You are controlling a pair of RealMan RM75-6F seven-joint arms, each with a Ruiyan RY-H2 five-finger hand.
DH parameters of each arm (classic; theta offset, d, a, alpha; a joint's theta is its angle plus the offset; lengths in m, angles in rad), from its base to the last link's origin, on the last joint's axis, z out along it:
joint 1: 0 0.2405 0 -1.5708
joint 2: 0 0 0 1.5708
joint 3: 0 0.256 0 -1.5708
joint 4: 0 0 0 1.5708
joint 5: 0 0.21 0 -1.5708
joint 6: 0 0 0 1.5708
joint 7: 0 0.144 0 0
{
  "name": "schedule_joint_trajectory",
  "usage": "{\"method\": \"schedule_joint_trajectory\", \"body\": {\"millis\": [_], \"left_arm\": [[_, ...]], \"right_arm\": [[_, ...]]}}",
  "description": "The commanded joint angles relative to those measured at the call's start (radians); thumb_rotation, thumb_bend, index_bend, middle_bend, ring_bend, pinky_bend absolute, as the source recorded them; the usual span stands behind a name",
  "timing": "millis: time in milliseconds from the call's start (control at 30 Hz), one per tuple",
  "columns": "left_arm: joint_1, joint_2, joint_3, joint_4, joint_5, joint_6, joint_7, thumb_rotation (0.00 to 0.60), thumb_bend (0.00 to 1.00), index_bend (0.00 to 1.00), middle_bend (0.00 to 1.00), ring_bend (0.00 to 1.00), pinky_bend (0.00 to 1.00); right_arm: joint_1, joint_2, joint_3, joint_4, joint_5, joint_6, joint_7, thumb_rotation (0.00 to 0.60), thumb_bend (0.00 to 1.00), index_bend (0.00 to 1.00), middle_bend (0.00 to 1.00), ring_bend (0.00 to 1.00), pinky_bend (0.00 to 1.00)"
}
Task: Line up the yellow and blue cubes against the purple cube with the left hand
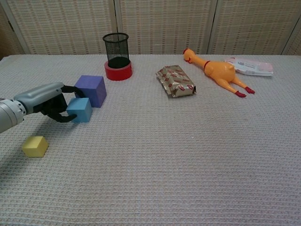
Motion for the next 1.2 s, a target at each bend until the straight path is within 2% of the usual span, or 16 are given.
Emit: {"method": "schedule_joint_trajectory", "body": {"millis": [33,633,967,1200], "left_arm": [[0.000,0.001,0.001,0.005,0.003,0.005,-0.005,0.600,0.38,0.45,1.00,1.00,1.00],[0.020,0.032,0.000,-0.041,-0.003,0.025,0.017,0.600,0.39,0.28,1.00,1.00,1.00],[0.014,0.022,-0.001,-0.044,-0.006,0.009,0.011,0.600,0.39,0.27,1.00,1.00,1.00],[0.024,0.041,-0.006,-0.083,0.003,0.052,0.022,0.600,0.39,0.20,1.00,1.00,1.00]], "right_arm": [[0.000,0.000,-0.001,-0.001,0.002,-0.003,-0.002,0.600,0.10,0.00,0.00,0.00,0.00],[-0.004,0.004,-0.007,-0.010,-0.005,0.007,-0.008,0.600,0.10,0.00,0.00,0.00,0.00],[-0.007,0.004,-0.004,-0.010,-0.004,0.014,-0.006,0.600,0.10,0.00,0.00,0.00,0.00],[-0.006,0.006,-0.006,-0.011,-0.005,0.009,-0.005,0.600,0.10,0.00,0.00,0.00,0.00]]}}
